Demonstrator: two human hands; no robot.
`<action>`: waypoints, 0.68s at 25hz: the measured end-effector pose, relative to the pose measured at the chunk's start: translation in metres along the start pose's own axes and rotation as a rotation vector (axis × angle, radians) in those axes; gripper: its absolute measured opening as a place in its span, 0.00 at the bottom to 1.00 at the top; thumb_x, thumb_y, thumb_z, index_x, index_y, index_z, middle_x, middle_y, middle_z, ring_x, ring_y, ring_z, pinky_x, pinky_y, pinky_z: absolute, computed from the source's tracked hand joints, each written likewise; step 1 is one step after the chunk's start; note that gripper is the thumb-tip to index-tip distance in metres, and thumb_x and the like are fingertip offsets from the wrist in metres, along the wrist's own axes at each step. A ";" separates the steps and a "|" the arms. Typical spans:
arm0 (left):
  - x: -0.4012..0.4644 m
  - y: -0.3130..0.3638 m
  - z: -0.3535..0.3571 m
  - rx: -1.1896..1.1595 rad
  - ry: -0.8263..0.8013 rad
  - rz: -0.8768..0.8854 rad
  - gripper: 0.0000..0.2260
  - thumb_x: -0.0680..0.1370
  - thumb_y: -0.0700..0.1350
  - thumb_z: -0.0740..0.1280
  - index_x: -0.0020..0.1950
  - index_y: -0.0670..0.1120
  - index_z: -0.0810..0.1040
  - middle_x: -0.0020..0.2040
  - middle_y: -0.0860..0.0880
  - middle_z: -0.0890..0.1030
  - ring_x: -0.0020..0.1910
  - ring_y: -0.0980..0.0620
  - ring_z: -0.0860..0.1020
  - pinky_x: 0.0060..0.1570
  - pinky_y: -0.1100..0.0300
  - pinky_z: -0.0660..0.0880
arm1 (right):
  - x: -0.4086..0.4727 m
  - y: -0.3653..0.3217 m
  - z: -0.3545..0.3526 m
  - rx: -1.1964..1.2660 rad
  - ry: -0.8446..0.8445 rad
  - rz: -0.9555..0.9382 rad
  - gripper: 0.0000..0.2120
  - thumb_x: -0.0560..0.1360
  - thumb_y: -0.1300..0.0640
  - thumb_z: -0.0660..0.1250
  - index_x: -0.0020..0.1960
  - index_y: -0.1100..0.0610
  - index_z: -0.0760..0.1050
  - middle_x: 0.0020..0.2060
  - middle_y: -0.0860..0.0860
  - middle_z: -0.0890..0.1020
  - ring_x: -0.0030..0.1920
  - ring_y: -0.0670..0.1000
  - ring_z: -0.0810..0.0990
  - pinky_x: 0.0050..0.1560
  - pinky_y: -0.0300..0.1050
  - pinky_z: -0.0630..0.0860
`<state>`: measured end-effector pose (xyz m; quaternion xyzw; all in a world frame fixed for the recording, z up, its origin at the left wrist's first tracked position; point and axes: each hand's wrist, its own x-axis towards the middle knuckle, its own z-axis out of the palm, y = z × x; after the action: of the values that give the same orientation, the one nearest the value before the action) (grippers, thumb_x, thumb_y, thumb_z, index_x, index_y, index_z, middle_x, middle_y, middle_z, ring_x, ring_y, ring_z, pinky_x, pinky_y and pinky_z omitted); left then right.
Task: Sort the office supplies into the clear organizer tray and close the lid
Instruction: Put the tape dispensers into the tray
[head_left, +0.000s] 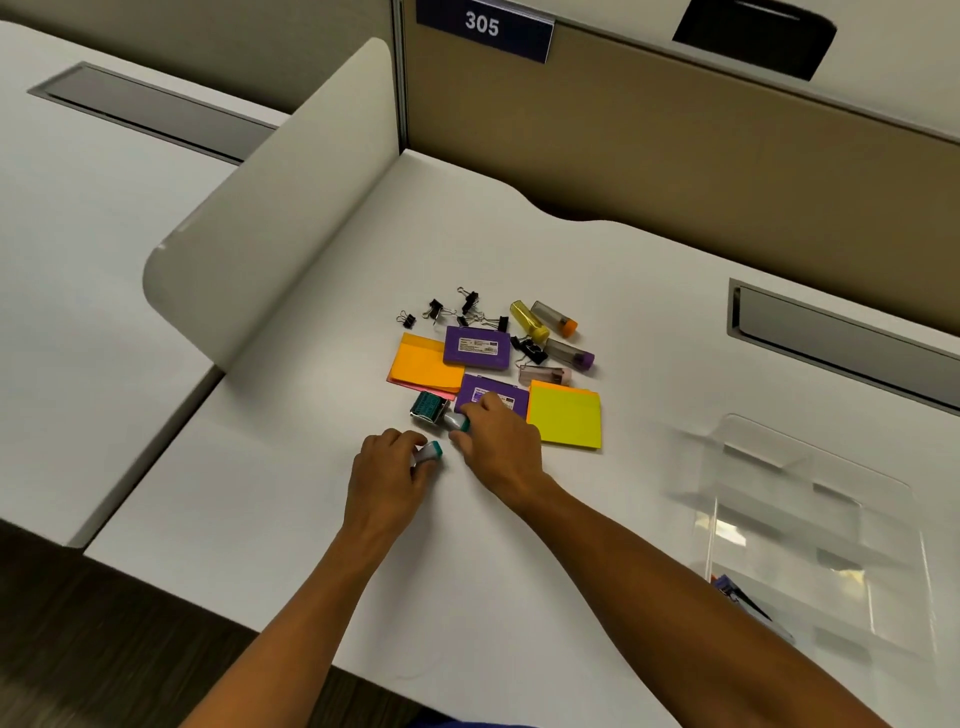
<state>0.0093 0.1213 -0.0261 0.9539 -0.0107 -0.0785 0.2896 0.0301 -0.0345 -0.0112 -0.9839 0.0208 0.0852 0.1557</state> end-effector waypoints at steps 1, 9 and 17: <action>0.000 0.000 -0.001 0.006 -0.004 0.009 0.16 0.77 0.52 0.67 0.61 0.46 0.78 0.58 0.46 0.80 0.55 0.48 0.75 0.56 0.56 0.73 | 0.000 0.000 0.000 -0.002 0.008 0.005 0.18 0.78 0.45 0.64 0.65 0.50 0.73 0.59 0.50 0.76 0.55 0.52 0.78 0.49 0.47 0.75; -0.004 -0.001 -0.013 -0.181 0.054 -0.035 0.14 0.76 0.49 0.69 0.58 0.44 0.78 0.53 0.45 0.82 0.47 0.52 0.75 0.50 0.60 0.73 | -0.016 0.007 -0.007 0.063 0.085 0.017 0.17 0.76 0.44 0.66 0.62 0.50 0.74 0.59 0.48 0.76 0.55 0.51 0.78 0.48 0.48 0.78; -0.021 0.031 -0.014 -0.447 0.026 -0.032 0.14 0.82 0.45 0.59 0.66 0.42 0.72 0.58 0.44 0.78 0.52 0.50 0.77 0.51 0.60 0.75 | -0.066 0.046 -0.033 0.276 0.189 0.090 0.18 0.75 0.41 0.67 0.62 0.46 0.74 0.59 0.44 0.78 0.47 0.45 0.78 0.41 0.40 0.75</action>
<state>-0.0084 0.1044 0.0051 0.8669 0.0258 -0.0714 0.4927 -0.0332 -0.0873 0.0171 -0.9549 0.0908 -0.0043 0.2828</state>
